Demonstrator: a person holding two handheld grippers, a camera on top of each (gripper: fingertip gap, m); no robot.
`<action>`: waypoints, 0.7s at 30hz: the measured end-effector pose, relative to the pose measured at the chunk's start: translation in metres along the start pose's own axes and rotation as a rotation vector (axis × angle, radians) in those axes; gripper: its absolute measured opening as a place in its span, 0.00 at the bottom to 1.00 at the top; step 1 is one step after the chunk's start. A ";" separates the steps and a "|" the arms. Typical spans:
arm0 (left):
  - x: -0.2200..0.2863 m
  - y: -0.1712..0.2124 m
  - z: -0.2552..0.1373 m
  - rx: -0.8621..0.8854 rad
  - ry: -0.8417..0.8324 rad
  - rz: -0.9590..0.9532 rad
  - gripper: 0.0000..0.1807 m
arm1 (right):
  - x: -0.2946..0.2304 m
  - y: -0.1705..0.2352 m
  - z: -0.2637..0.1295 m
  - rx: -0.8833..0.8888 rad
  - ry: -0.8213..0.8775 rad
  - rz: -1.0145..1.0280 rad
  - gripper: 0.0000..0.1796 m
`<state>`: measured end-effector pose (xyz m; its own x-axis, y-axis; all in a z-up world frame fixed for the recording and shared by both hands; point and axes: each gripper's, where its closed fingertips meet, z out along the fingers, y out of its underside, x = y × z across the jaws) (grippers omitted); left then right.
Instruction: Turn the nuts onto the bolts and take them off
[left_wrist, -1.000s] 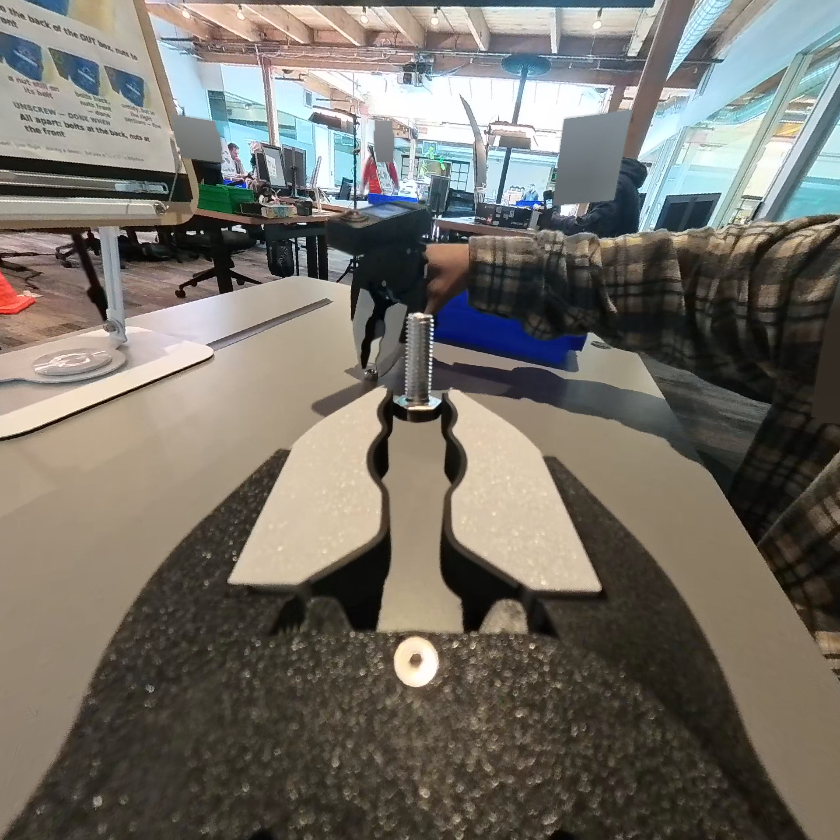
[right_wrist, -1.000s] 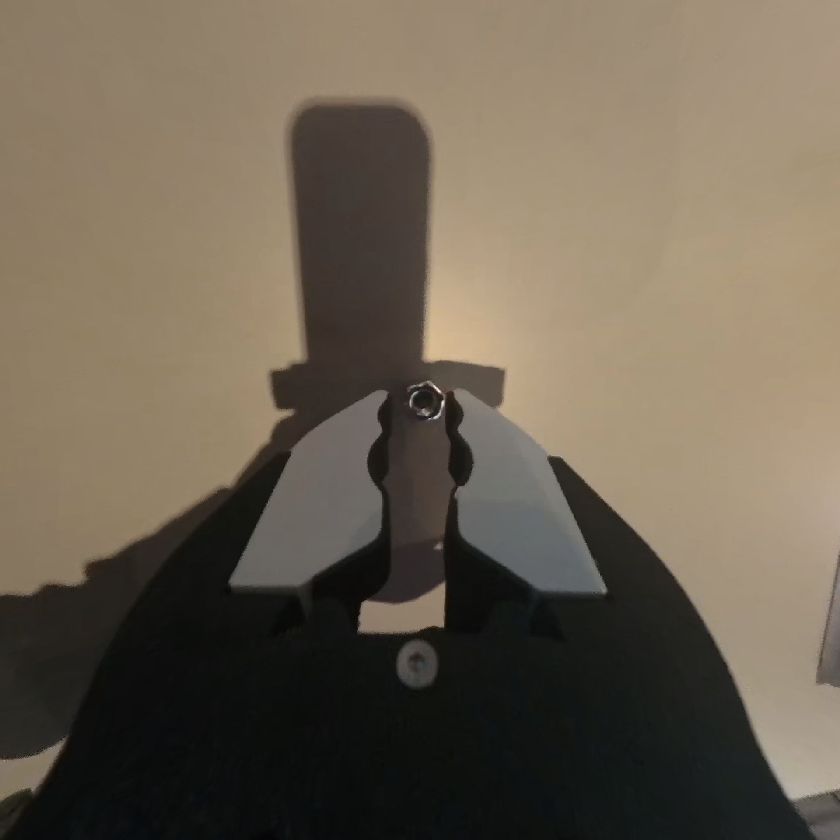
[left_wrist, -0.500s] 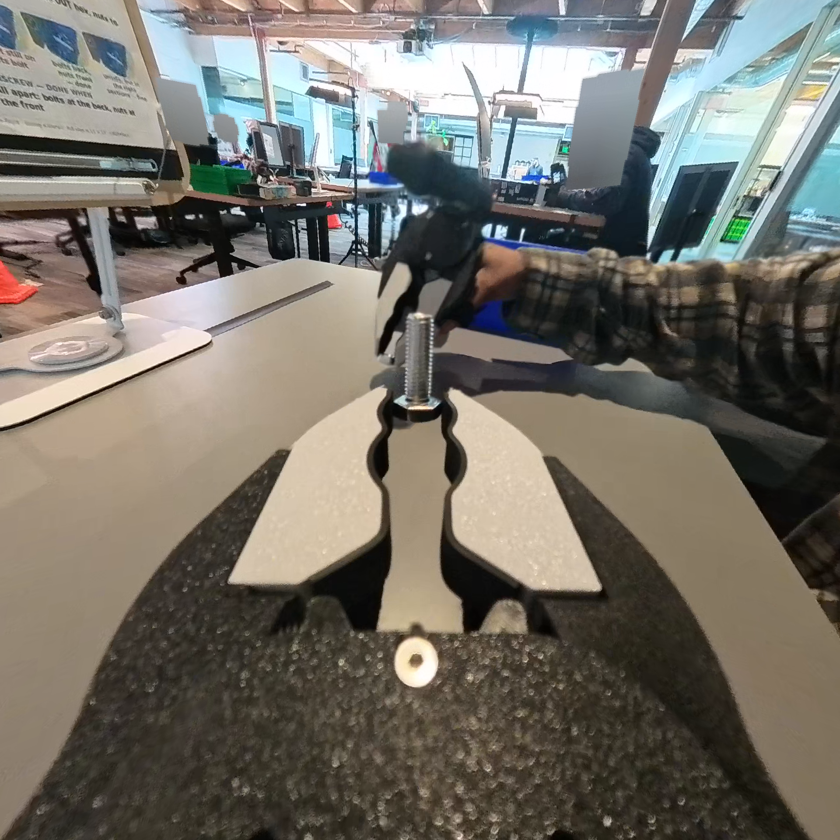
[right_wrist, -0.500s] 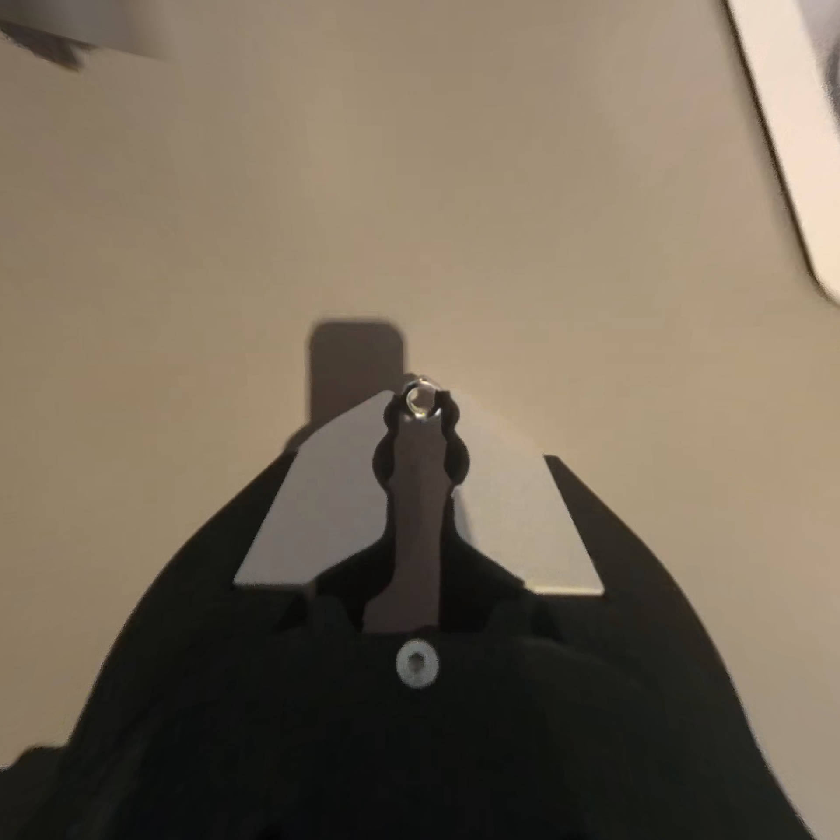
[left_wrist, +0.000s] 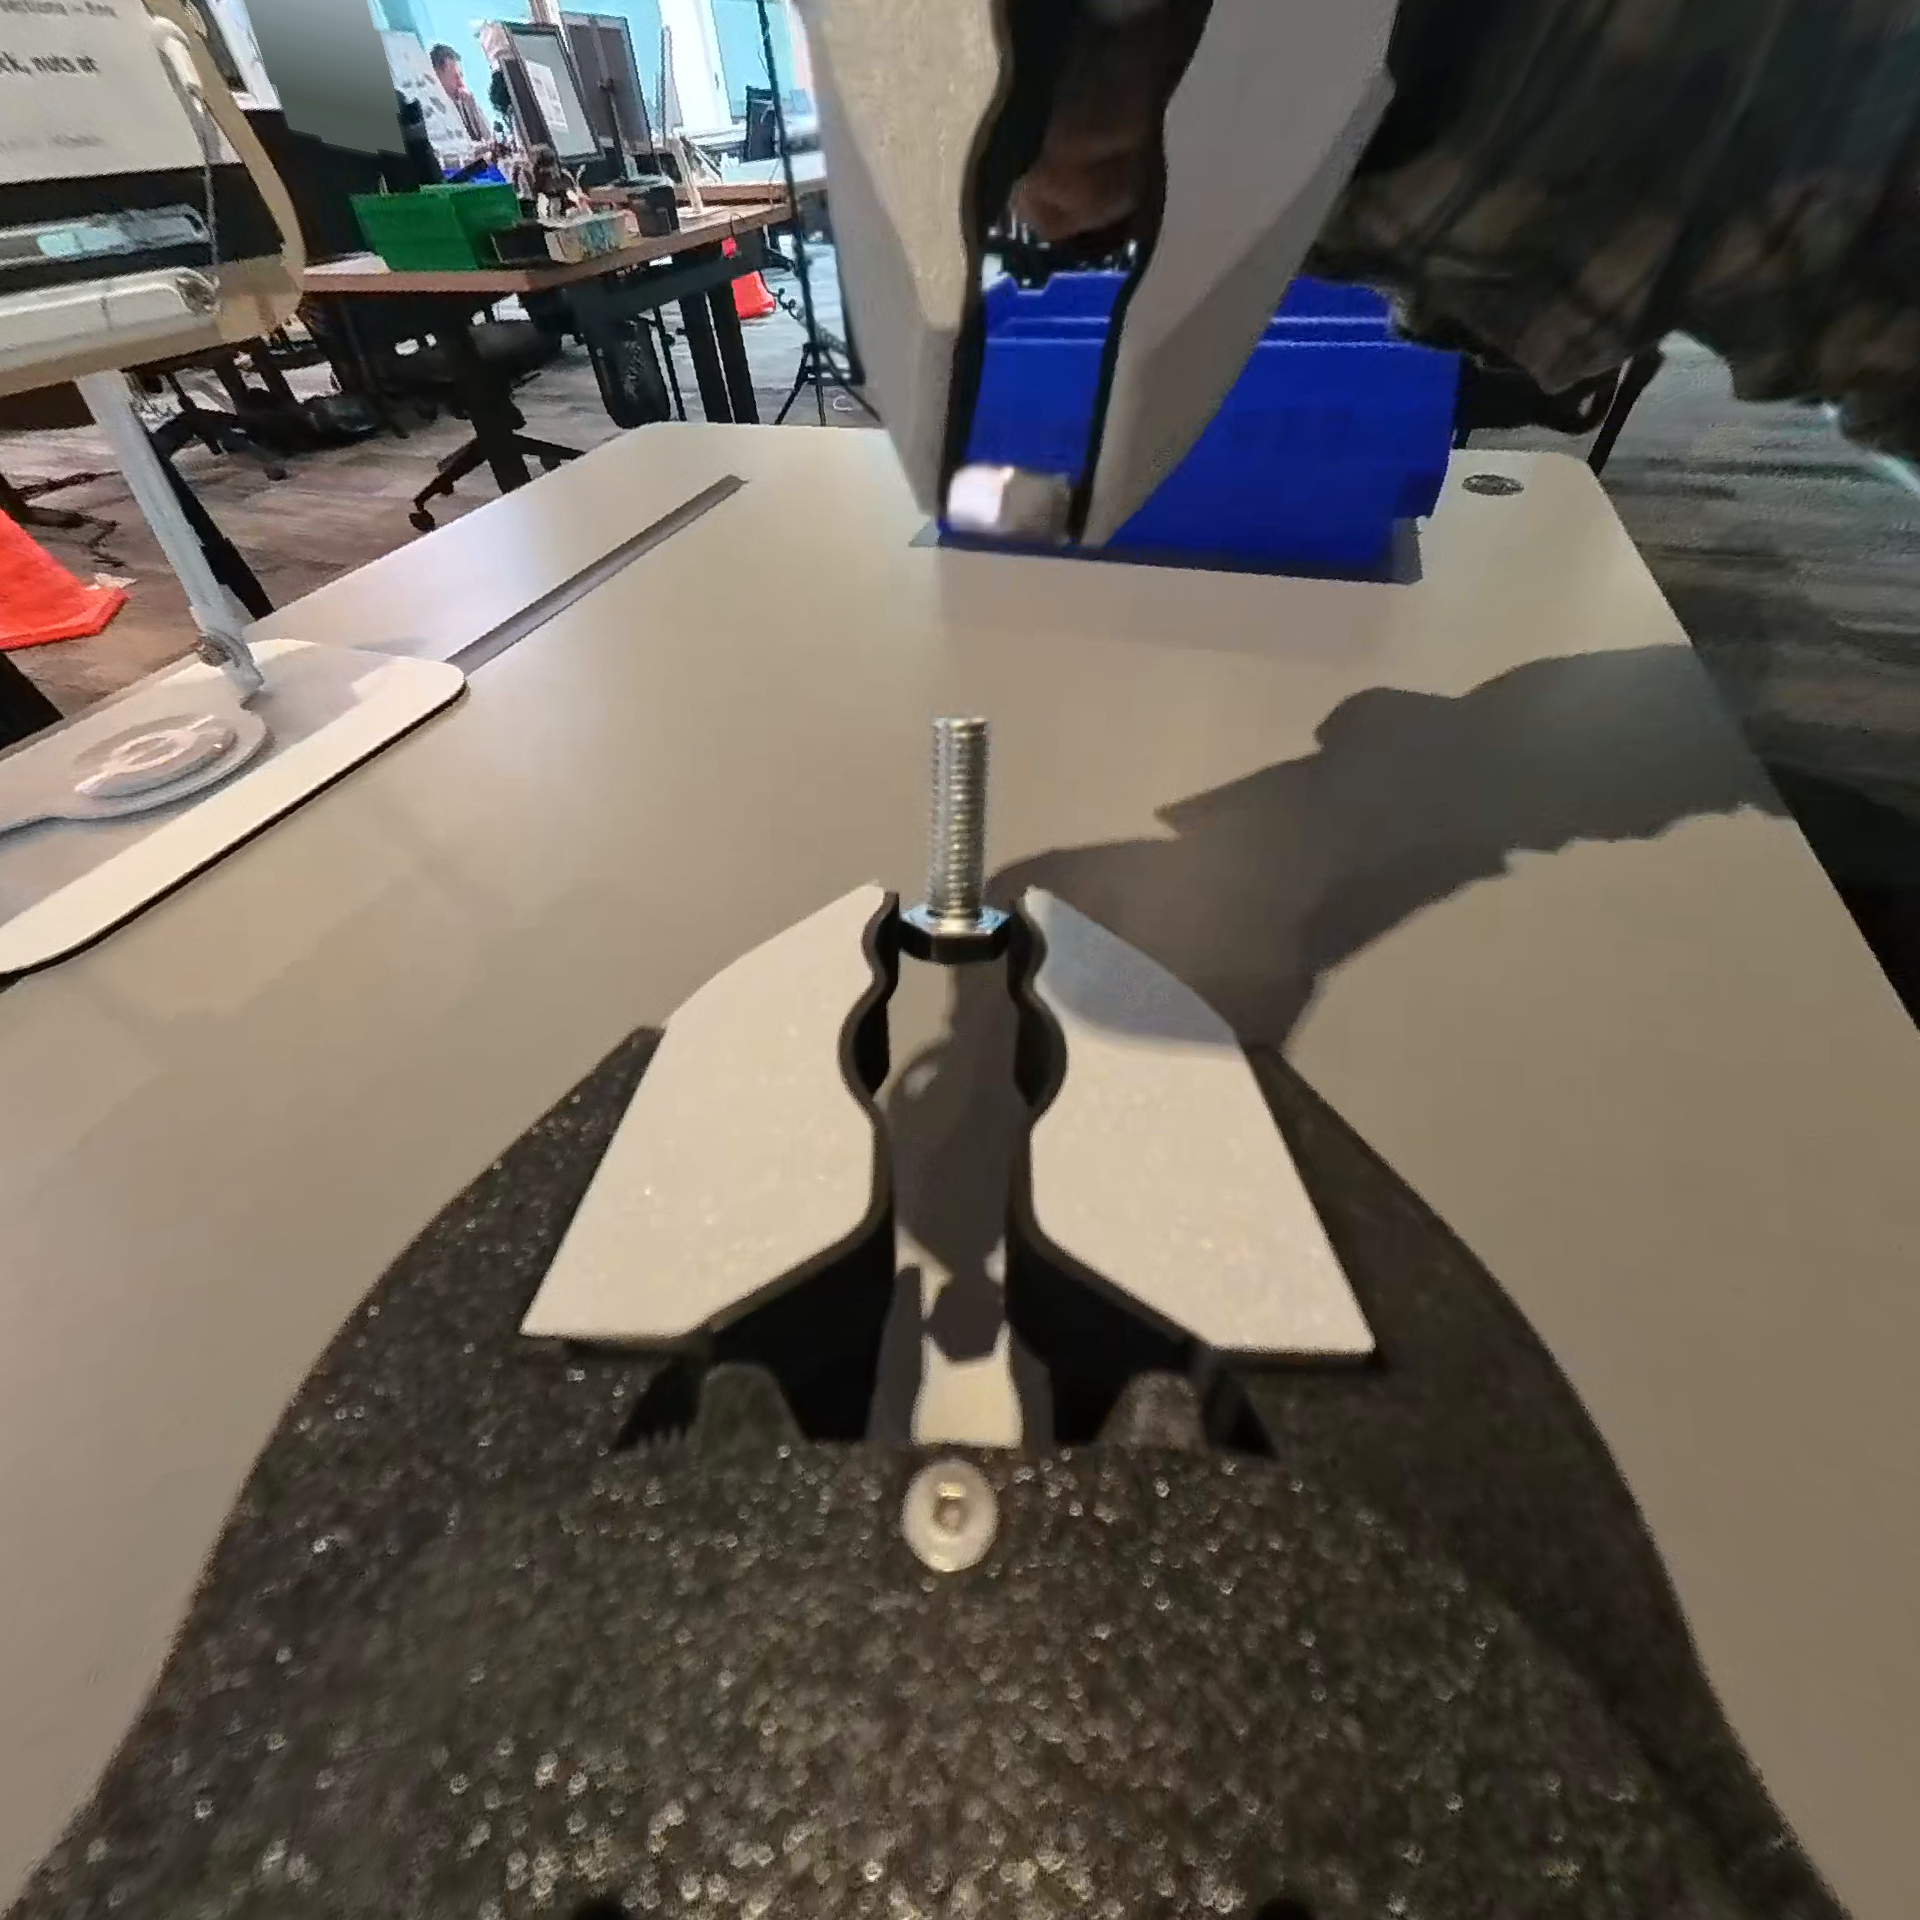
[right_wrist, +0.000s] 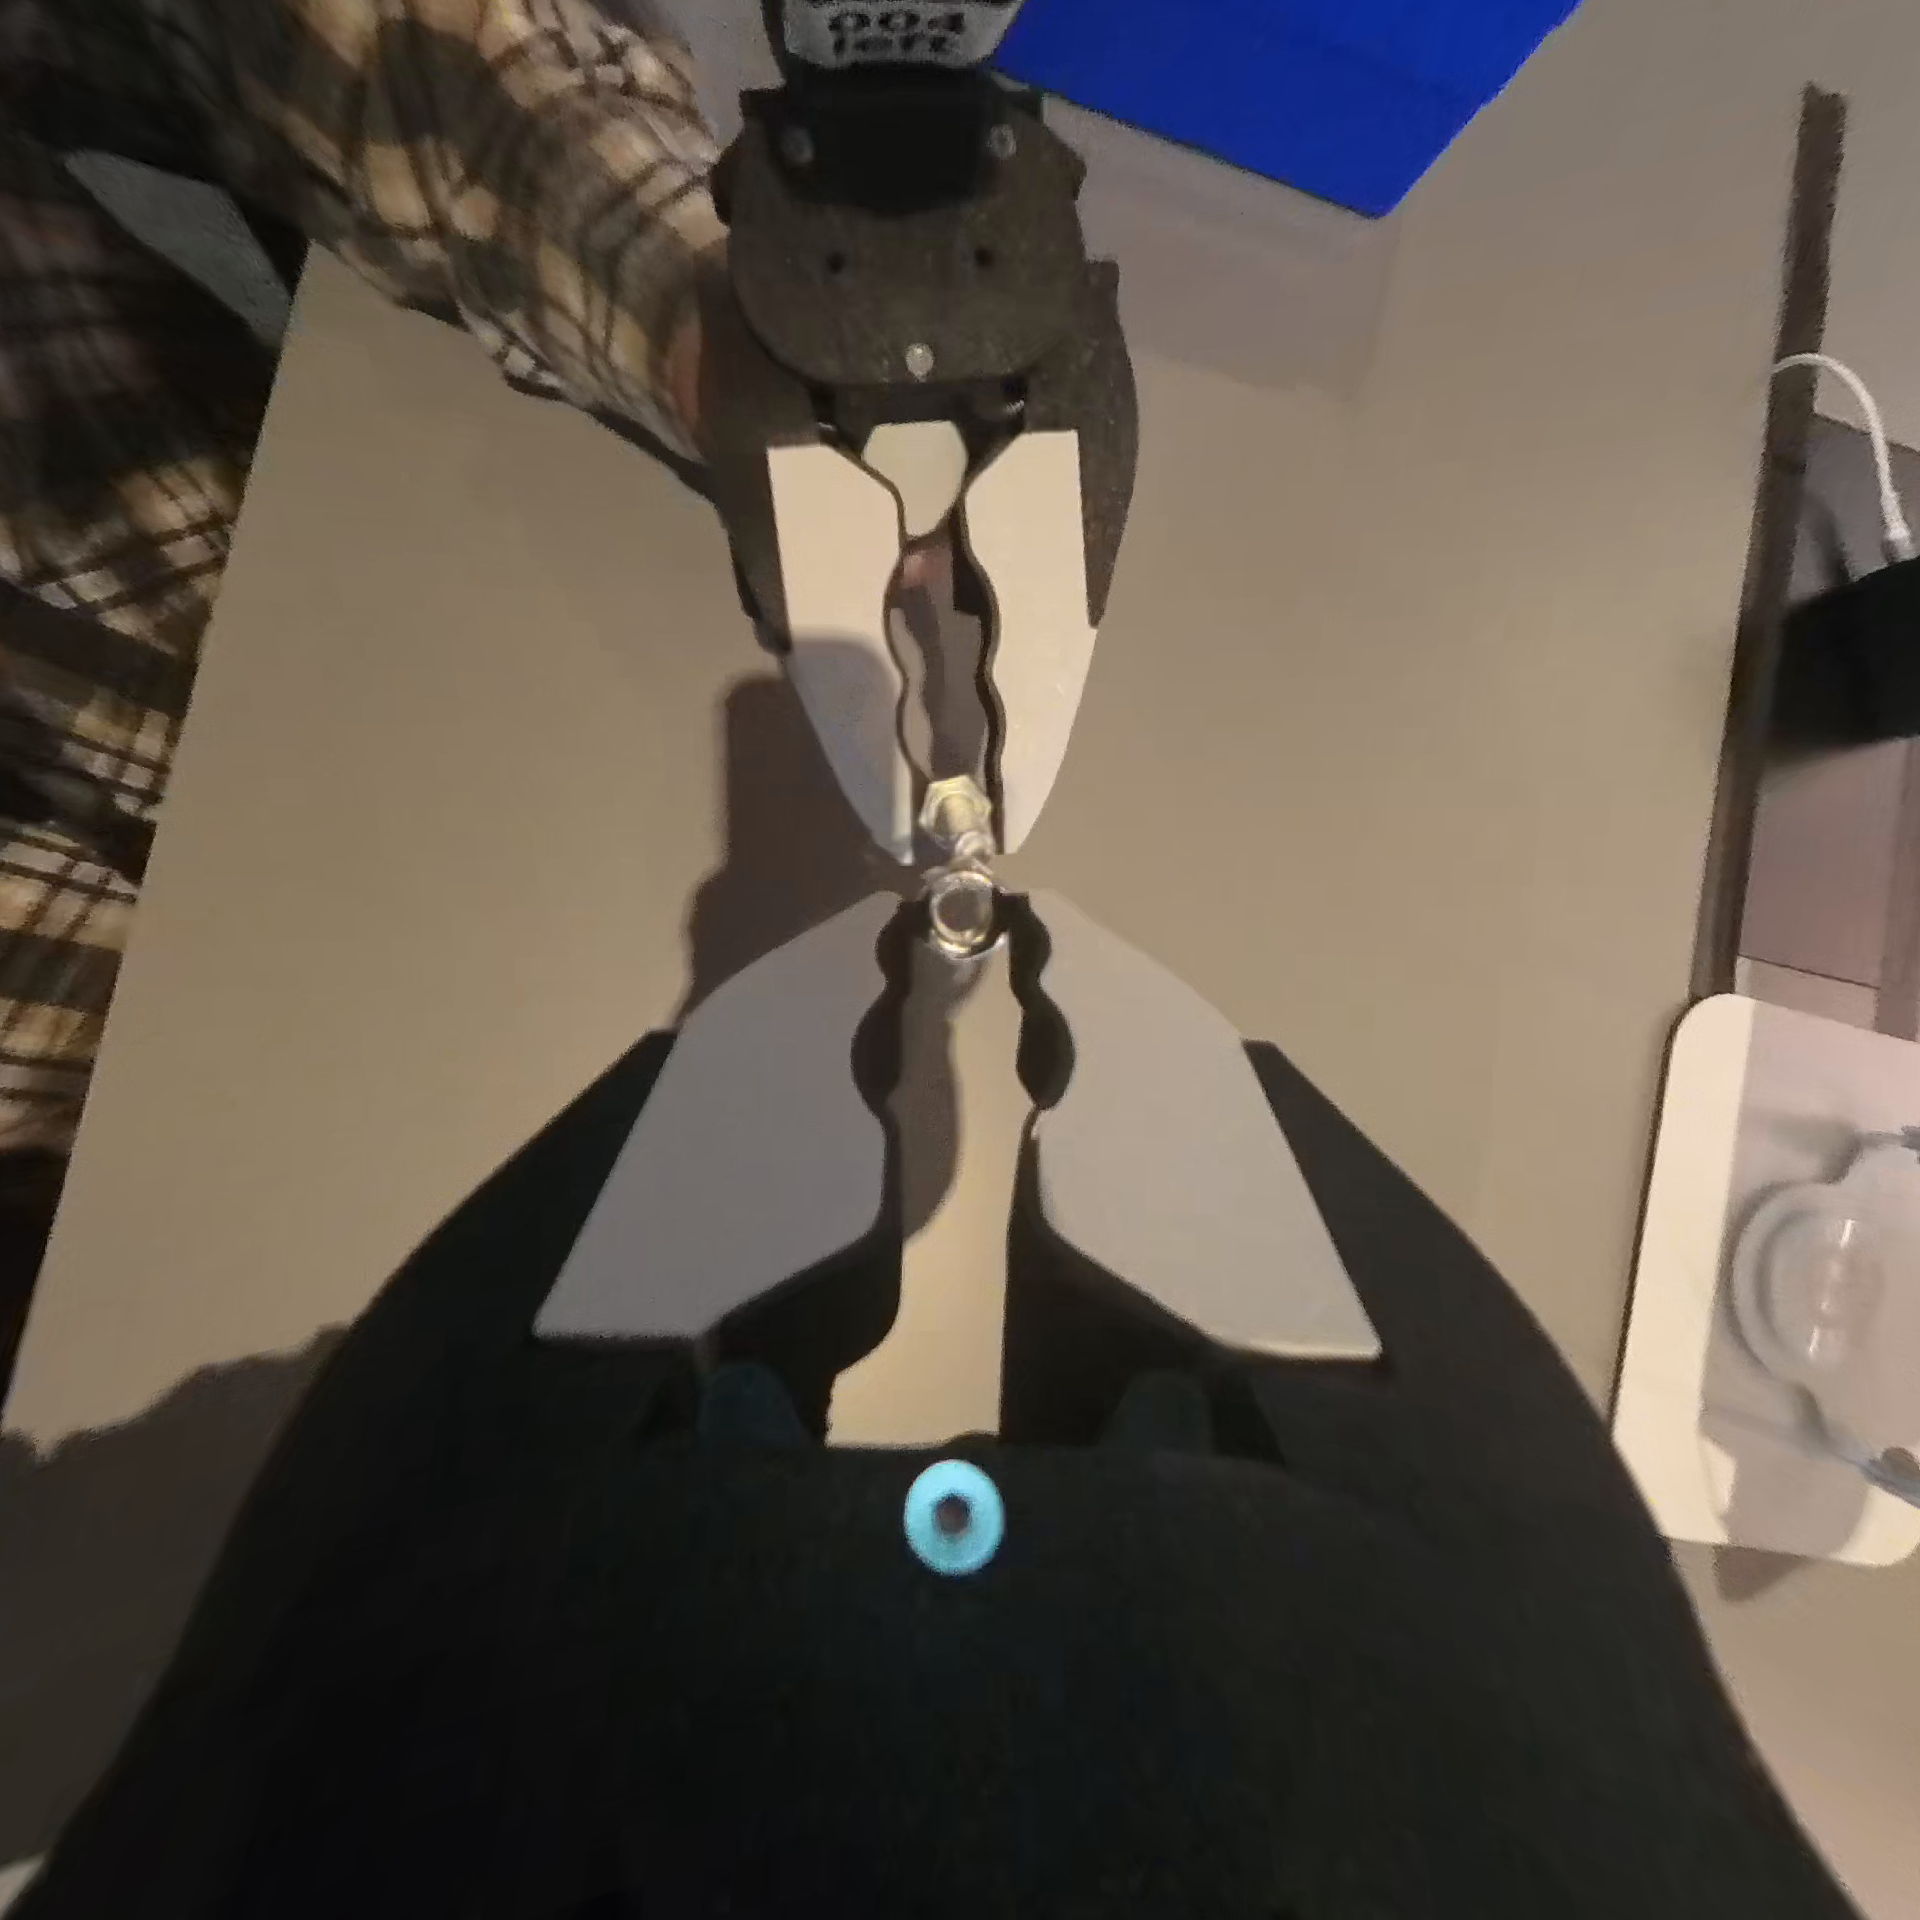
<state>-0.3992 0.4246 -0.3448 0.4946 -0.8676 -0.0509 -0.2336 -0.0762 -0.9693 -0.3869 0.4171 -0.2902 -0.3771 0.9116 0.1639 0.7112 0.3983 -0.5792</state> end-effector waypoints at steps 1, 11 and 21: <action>0.000 -0.001 0.000 0.004 0.001 -0.004 0.11 | 0.002 -0.001 0.003 -0.011 0.000 -0.006 0.09; 0.000 -0.013 -0.006 0.055 0.000 -0.019 0.10 | 0.004 -0.006 0.013 -0.035 -0.043 -0.017 0.09; 0.000 -0.013 -0.005 0.046 -0.019 -0.022 0.10 | 0.001 -0.006 0.017 -0.089 -0.053 -0.070 0.10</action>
<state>-0.4005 0.4234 -0.3313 0.5151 -0.8565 -0.0341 -0.1844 -0.0719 -0.9802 -0.4019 0.4138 -0.2998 -0.4569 0.8756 0.1571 0.7313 0.4702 -0.4940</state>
